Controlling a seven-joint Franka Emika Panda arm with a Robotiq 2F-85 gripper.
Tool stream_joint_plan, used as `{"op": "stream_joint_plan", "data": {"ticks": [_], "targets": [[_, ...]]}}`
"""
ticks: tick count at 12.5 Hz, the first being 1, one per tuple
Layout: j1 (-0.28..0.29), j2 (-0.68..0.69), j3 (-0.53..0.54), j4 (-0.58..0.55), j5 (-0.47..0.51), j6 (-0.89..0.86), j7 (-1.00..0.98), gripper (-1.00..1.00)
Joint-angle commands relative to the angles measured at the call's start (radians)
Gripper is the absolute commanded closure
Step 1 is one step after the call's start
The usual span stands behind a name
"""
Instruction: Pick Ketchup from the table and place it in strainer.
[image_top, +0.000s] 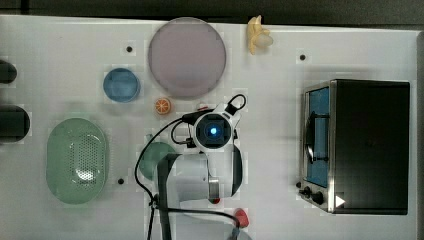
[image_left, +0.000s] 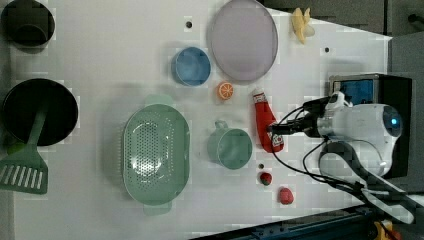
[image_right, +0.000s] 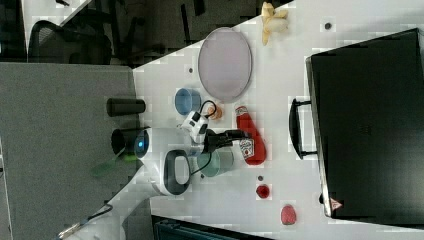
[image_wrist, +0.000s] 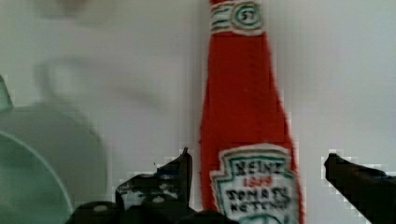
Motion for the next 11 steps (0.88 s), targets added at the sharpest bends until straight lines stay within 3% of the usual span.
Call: {"op": "stream_joint_plan", "data": {"ticks": [1,4,5,8,11], "targets": [[-0.008,0.020,0.002,0.005,-0.009,0.026,-0.033,-1.00],[-0.007,0.060,0.004,0.017,-0.009,0.040,-0.031,-1.00],[-0.007,0.069,0.004,0.019,-0.009,0.041,-0.031,-0.92],[-0.007,0.085,0.001,0.020,-0.009,0.074,-0.031,-0.25],[-0.008,0.059,0.001,0.031,-0.009,0.072,-0.031,-0.25]]}}
